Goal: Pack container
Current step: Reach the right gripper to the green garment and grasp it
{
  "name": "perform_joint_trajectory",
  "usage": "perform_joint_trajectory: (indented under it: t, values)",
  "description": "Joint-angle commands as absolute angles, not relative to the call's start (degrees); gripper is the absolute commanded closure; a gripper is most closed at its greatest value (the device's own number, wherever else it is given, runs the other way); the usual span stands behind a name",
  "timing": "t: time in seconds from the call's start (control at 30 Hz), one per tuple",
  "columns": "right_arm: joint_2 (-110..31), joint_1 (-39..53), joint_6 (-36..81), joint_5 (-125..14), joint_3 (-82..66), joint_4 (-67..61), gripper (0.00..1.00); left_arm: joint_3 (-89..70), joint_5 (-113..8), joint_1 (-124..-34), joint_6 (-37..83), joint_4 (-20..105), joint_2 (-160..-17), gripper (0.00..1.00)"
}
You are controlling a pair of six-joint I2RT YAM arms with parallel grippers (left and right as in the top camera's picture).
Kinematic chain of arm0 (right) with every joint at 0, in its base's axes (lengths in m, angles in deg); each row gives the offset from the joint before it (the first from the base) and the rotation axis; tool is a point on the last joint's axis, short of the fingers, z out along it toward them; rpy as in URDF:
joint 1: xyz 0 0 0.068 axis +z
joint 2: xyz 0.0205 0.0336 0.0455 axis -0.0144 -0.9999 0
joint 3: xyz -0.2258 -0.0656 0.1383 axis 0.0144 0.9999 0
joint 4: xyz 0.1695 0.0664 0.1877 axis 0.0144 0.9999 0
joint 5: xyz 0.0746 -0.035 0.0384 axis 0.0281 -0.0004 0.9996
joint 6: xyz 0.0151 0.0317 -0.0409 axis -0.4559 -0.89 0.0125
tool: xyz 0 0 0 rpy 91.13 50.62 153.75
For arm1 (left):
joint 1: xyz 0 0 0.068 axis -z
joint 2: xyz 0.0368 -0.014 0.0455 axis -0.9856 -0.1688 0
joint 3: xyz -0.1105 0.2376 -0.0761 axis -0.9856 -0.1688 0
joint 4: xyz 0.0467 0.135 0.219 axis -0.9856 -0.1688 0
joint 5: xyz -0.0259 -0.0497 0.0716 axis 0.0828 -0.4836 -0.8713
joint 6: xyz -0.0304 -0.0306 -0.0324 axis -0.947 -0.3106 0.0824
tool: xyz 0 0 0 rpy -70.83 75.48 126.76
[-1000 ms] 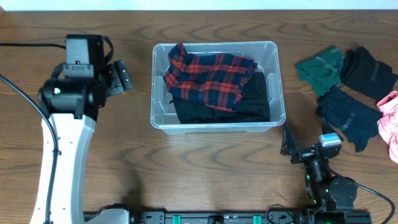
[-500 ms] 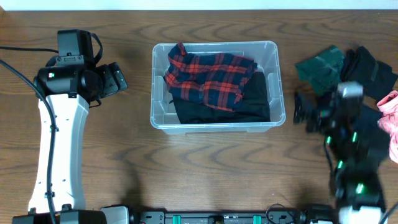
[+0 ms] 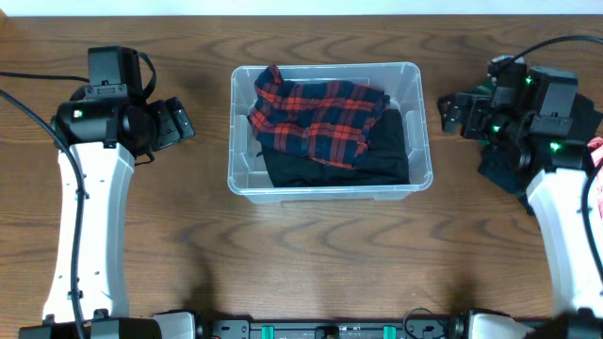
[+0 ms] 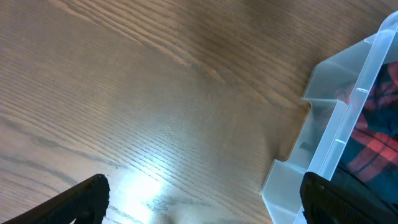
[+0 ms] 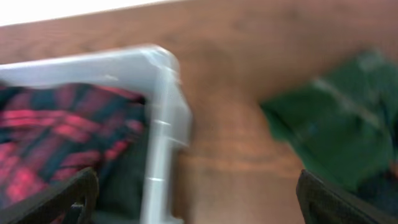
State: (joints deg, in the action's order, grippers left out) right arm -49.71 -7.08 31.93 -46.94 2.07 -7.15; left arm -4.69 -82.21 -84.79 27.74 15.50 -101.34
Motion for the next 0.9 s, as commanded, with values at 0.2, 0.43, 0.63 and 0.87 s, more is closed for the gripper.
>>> perform_joint_trajectory:
  t: [0.2, 0.43, 0.63, 0.87]
  values:
    - [-57.7, -20.3, 29.3, -39.7, 1.1, -6.9, 0.01, -3.8, -82.4, -85.1, 27.5, 14.8, -101.7, 0.02]
    - [-62.7, -24.1, 28.3, -40.8, 1.1, -9.5, 0.03, -3.8, -82.4, -85.1, 27.5, 14.1, -101.7, 0.02]
    - [-67.9, -26.0, 26.7, -42.5, 1.1, -14.3, 0.05, -3.8, -82.4, -85.1, 27.5, 14.1, -101.7, 0.02]
    - [-73.6, -26.2, 24.6, -43.0, 1.1, -21.5, 0.08, -3.8, -82.4, -85.1, 27.5, 13.8, -101.7, 0.02]
